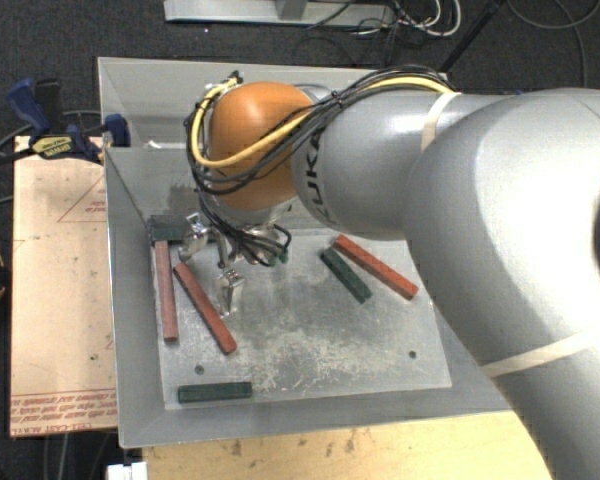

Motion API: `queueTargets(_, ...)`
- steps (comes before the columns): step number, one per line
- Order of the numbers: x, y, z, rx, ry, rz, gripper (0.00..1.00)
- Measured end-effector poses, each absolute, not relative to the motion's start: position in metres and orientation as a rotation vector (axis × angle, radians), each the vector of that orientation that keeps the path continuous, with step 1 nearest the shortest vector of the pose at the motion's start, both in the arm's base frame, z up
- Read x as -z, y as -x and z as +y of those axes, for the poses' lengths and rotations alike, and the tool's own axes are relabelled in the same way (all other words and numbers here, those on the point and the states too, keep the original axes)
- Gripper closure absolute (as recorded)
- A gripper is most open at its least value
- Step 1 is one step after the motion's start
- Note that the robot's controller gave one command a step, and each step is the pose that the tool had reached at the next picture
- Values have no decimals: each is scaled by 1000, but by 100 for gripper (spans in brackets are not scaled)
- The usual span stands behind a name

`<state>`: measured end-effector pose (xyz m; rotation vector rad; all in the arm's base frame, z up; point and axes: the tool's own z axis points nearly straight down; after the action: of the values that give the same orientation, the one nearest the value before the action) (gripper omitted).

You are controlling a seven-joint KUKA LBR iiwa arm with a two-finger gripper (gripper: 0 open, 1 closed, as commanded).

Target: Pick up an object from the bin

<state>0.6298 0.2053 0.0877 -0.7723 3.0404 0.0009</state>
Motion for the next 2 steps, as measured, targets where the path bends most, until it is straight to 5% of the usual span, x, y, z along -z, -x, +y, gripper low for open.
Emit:
queueTargets(1,-86,-624,224,1,1121,2931,0)
queueTargets(2,-78,-641,239,5,1574,2696,100)
